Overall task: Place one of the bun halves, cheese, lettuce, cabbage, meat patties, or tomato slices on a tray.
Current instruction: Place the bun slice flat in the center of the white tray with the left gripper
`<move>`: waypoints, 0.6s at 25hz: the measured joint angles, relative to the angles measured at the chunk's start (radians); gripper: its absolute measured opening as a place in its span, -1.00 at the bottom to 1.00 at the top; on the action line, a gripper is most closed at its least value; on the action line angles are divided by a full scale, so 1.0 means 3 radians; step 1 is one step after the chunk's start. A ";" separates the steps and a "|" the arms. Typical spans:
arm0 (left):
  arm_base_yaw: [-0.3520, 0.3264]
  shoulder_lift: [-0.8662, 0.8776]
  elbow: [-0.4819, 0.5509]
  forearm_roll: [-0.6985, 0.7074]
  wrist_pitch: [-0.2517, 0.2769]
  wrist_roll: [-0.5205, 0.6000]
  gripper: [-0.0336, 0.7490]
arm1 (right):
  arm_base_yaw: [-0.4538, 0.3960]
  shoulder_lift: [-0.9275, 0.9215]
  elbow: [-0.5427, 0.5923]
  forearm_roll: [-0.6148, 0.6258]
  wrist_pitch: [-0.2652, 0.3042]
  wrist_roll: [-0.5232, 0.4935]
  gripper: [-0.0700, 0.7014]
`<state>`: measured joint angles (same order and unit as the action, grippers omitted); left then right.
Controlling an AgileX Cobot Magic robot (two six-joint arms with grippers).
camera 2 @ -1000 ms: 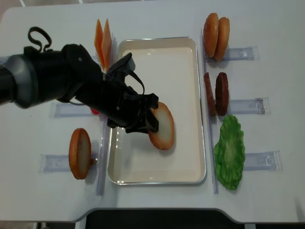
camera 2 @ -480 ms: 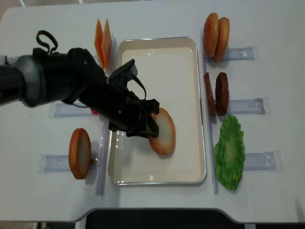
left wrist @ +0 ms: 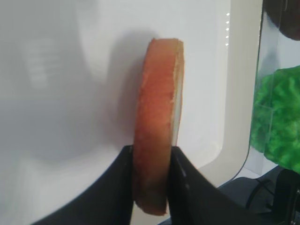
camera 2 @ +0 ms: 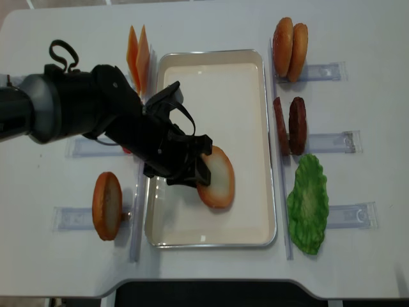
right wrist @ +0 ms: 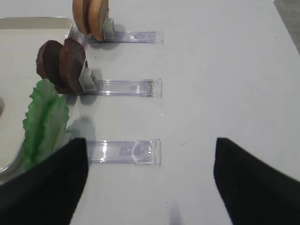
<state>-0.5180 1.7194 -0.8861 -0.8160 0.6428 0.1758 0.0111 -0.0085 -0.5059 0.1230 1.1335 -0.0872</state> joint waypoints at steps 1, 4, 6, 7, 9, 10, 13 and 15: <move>0.0000 0.0000 0.0000 0.0025 0.0009 -0.0030 -0.37 | 0.0000 0.0000 0.0000 0.0000 0.0000 0.0000 0.55; 0.0000 0.0000 0.0000 0.0128 0.0021 -0.0146 -0.10 | 0.0000 0.0000 0.0000 0.0000 0.0000 0.0000 0.55; 0.0000 0.0000 0.0000 0.0169 0.0047 -0.0174 0.08 | 0.0000 0.0000 0.0000 0.0000 0.0000 0.0000 0.55; 0.0000 0.0000 0.0000 0.0177 0.0062 -0.0181 0.14 | 0.0000 0.0000 0.0000 0.0000 0.0000 0.0000 0.55; 0.0000 0.0000 0.0000 0.0198 0.0083 -0.0223 0.26 | 0.0000 0.0000 0.0000 0.0000 0.0000 0.0000 0.55; 0.0000 -0.0004 0.0000 0.0221 0.0092 -0.0253 0.30 | 0.0000 0.0000 0.0000 0.0000 0.0000 0.0000 0.55; 0.0000 -0.0044 0.0000 0.0368 0.0170 -0.0409 0.37 | 0.0000 0.0000 0.0000 0.0000 0.0000 0.0000 0.55; 0.0000 -0.0097 0.0000 0.0531 0.0251 -0.0563 0.38 | 0.0000 0.0000 0.0000 0.0000 0.0000 0.0000 0.55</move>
<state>-0.5180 1.6902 -0.8861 -0.6568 0.7180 0.0071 0.0111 -0.0085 -0.5059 0.1230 1.1335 -0.0872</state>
